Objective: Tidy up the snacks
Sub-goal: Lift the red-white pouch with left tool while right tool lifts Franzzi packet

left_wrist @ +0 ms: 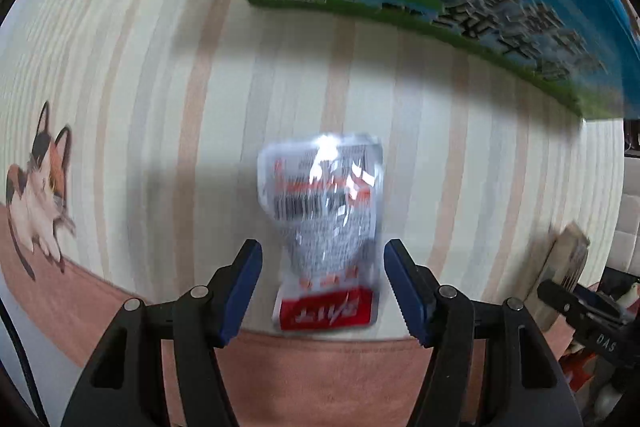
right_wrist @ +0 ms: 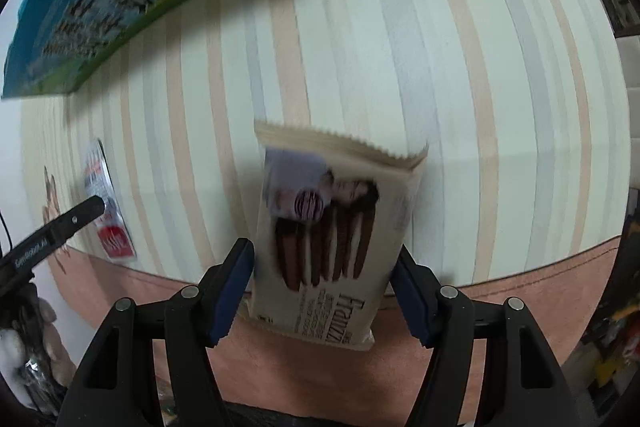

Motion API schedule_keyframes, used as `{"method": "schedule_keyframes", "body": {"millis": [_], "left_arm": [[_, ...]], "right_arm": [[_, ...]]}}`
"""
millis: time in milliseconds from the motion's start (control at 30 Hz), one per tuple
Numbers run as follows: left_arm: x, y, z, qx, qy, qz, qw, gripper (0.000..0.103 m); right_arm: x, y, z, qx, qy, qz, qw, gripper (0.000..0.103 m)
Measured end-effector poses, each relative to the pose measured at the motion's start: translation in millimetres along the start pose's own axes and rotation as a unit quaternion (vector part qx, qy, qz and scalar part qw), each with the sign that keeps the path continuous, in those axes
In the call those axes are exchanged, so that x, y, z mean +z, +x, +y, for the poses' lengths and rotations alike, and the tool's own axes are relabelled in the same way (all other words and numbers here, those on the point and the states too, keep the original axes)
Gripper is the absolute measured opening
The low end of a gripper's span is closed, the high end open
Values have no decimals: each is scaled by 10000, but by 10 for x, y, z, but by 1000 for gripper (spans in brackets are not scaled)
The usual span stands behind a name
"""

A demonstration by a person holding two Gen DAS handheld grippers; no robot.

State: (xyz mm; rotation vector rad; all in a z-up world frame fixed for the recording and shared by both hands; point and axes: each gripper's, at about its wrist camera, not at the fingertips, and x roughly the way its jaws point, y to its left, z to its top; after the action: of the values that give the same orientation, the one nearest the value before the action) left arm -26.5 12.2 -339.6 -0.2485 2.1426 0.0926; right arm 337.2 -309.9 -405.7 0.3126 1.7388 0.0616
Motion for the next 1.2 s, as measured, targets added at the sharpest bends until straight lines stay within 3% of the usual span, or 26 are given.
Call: {"method": "schedule_keyframes", "body": {"millis": [67, 100, 200, 233, 267, 300, 400, 467, 767, 800, 833, 900, 1067, 1133, 1200], "left_arm": [[88, 118, -36, 44, 26, 281, 9996, 64], [121, 161, -141, 58, 107, 304, 9995, 71], [167, 198, -274, 303, 268, 284, 9988, 71], [192, 199, -348, 300, 256, 236, 9989, 69], [189, 189, -365, 296, 245, 162, 9991, 65], [117, 157, -445, 301, 267, 110, 9991, 55], [-89, -29, -367, 229, 311, 69, 9992, 44], [-106, -55, -306, 110, 231, 115, 9996, 42], [-451, -132, -99, -129, 148, 213, 9996, 41], [-472, -145, -102, -169, 150, 179, 9996, 26], [-490, -149, -110, -238, 193, 220, 9993, 5], [-535, -191, -158, -399, 213, 269, 9986, 7], [-576, -109, -332, -280, 386, 309, 9984, 14], [-560, -1, -312, -345, 291, 411, 9981, 38], [-587, 101, -331, -373, 209, 535, 9977, 42]], "right_arm": [[84, -62, -249, 48, 76, 41, 10000, 71], [143, -80, -233, 52, 95, 47, 9999, 72], [74, 1, -238, -27, 104, 46, 9999, 73], [39, -52, -382, -78, 95, 38, 9999, 74], [38, -48, -347, -152, 60, 21, 9999, 74], [52, -31, -310, -237, -9, -19, 9997, 74], [43, -20, -129, -626, -384, -196, 9971, 68], [39, -35, -41, -675, -558, -309, 9957, 62], [23, -20, 234, -277, -726, -333, 9964, 60], [25, -33, 254, -218, -729, -332, 9965, 60], [-8, -38, 303, -172, -738, -344, 9965, 60], [-50, -59, 392, -109, -776, -382, 9962, 60], [-69, -4, 556, 50, -765, -302, 9966, 60], [-120, 50, 492, 72, -698, -295, 9971, 60], [-143, 74, 416, 71, -613, -297, 9977, 60]]}}
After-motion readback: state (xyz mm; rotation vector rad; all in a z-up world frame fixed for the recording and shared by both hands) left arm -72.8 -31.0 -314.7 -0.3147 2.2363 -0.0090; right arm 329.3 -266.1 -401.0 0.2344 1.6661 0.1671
